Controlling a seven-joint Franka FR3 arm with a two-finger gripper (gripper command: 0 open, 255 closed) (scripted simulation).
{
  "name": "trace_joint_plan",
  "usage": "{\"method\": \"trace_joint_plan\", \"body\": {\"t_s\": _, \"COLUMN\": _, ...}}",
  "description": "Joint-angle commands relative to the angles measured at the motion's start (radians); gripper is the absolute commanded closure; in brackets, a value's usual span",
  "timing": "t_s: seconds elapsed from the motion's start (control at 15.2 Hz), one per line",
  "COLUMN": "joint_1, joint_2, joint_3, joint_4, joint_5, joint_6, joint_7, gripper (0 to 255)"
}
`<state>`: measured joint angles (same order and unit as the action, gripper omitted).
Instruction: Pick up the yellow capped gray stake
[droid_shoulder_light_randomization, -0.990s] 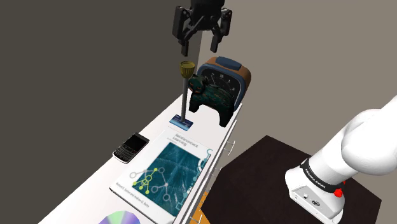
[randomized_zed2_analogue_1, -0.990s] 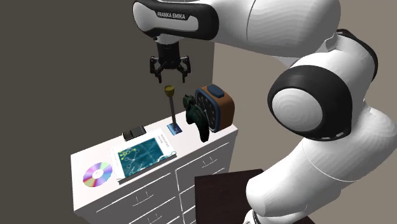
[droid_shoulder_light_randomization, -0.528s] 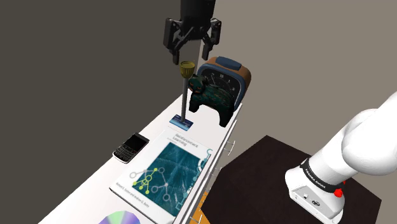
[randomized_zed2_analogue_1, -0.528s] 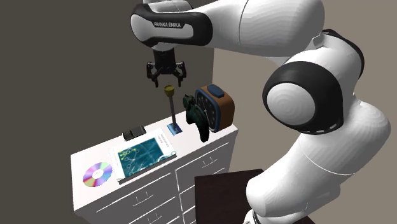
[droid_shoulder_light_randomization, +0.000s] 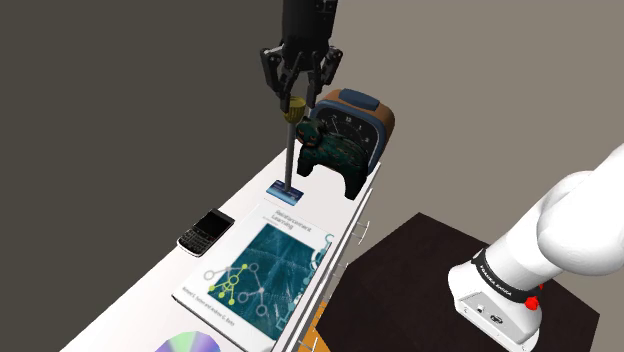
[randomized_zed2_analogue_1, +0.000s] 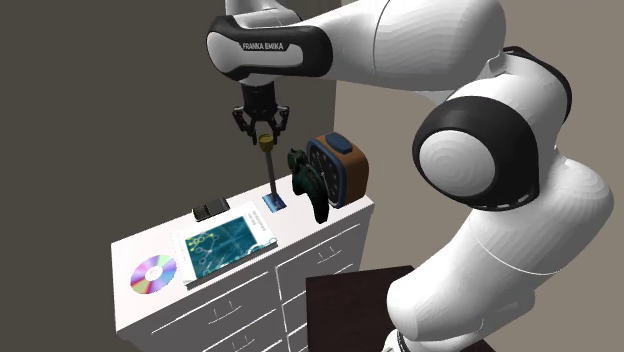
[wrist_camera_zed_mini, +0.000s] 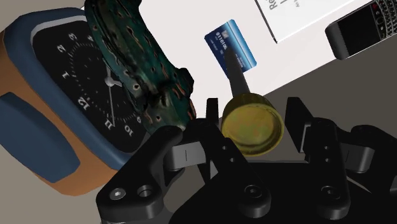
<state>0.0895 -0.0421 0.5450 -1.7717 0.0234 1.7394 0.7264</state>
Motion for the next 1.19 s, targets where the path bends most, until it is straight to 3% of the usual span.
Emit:
{"method": "trace_joint_plan", "body": {"t_s": 0.0, "joint_1": 0.000, "joint_2": 0.000, "joint_3": 0.000, "joint_4": -0.001, "joint_5": 0.000, "joint_6": 0.000, "joint_7": 0.000, "gripper": 255}}
{"method": "trace_joint_plan", "body": {"t_s": 0.26, "joint_1": 0.000, "joint_2": -0.004, "joint_3": -0.001, "joint_4": -0.005, "joint_5": 0.002, "joint_6": 0.000, "joint_7": -0.001, "gripper": 255}}
{"method": "trace_joint_plan", "body": {"t_s": 1.12, "joint_1": 0.004, "joint_2": 0.032, "joint_3": 0.005, "joint_4": 0.209, "joint_5": -0.017, "joint_6": -0.182, "joint_7": 0.013, "gripper": 255}}
